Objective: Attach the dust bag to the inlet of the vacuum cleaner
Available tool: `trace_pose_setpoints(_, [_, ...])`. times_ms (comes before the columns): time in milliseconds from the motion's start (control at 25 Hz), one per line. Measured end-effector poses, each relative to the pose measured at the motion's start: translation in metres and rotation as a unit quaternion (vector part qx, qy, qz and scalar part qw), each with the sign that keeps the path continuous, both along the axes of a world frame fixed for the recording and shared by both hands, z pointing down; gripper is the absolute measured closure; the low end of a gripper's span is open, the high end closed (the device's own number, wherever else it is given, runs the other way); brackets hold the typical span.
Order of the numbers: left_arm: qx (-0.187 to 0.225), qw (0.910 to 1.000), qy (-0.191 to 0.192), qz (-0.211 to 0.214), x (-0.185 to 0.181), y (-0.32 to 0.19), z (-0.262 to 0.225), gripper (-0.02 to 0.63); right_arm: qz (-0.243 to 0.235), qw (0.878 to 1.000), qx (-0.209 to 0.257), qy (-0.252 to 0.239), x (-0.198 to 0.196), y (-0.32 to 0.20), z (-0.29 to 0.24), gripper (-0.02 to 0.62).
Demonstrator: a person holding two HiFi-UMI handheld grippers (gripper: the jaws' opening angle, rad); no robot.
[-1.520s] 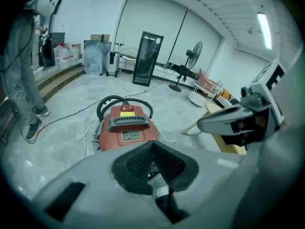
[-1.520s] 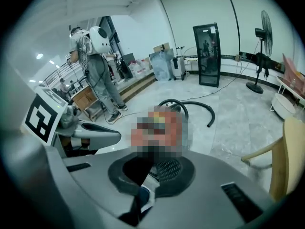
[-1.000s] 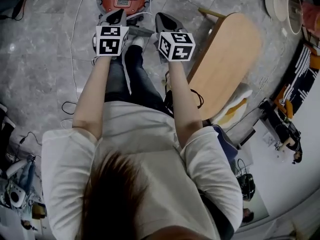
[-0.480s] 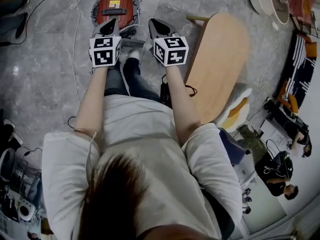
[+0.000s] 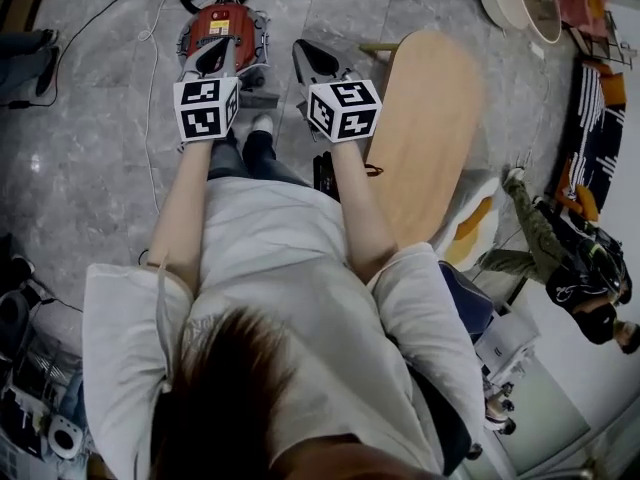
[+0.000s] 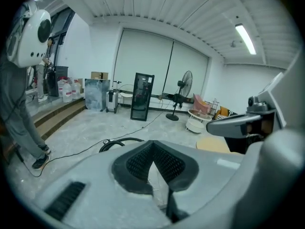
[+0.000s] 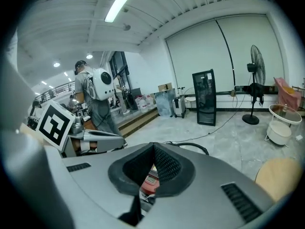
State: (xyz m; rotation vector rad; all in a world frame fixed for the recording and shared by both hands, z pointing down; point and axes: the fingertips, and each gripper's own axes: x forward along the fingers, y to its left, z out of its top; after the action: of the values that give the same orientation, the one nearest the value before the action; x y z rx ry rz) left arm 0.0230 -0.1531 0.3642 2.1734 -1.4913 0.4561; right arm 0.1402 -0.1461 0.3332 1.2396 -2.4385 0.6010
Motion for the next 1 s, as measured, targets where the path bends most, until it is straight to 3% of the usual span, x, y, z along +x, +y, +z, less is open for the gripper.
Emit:
trace_pose_setpoints(600, [0.091,0.9955,0.026,0.006,0.004,-0.004,-0.107,0.589,0.023,0.996,0.074,-0.036,0.029,0.006,-0.094,0.594])
trace_pose_setpoints(1000, [0.137,0.9899,0.035,0.01,0.008,0.014,-0.153,0.589,0.012,0.994,0.106,-0.031,0.037,0.032,-0.124,0.594])
